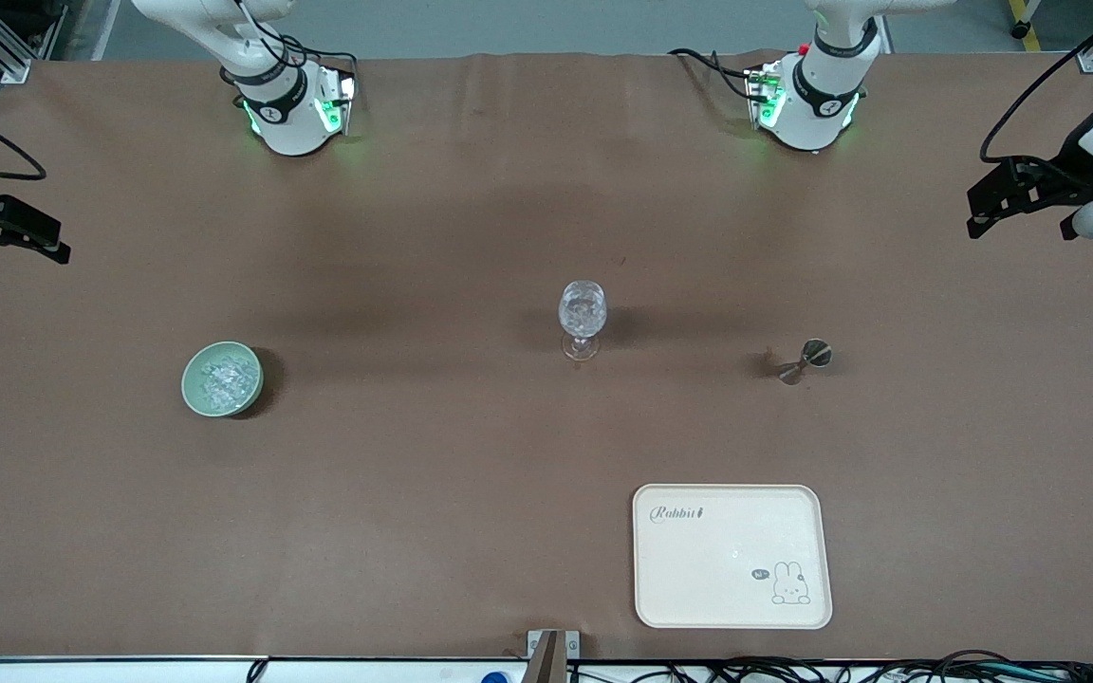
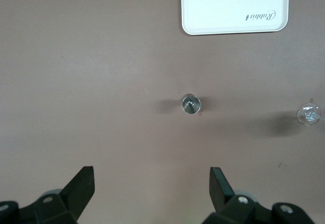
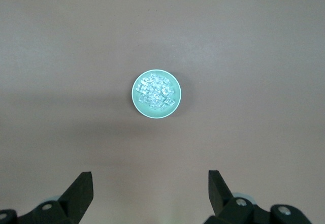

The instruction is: Pour wine and add ice with both arms

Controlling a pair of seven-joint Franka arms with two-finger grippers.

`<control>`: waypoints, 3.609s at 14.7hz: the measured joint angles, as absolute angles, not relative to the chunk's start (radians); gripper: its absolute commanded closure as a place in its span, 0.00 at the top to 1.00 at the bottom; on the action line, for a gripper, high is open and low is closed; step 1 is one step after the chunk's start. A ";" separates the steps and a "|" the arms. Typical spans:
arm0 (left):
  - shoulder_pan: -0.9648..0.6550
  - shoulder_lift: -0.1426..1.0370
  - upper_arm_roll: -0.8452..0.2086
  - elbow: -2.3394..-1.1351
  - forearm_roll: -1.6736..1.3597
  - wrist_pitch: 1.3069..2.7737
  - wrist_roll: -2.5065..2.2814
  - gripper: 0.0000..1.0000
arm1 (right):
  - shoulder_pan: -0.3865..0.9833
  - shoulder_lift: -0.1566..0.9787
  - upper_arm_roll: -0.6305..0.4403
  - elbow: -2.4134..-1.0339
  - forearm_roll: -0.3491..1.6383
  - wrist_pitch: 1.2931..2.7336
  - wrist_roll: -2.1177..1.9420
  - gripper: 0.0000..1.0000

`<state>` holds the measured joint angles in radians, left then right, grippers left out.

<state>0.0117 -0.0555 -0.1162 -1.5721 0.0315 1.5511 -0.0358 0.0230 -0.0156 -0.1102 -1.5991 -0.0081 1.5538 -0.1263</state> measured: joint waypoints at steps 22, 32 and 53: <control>0.278 0.355 -0.061 -1.573 -0.311 1.555 -0.166 0.99 | 0.037 -0.018 -0.108 -1.616 -0.007 1.588 -0.128 0.99; 0.370 0.664 -0.067 -1.582 -0.651 1.555 -0.405 0.92 | 0.022 0.147 -0.117 -1.730 -0.007 1.841 -0.127 0.99; 0.318 0.841 -0.074 -1.708 -0.956 1.627 -0.440 0.77 | 0.037 0.364 -0.110 -2.066 0.021 2.346 -0.124 0.68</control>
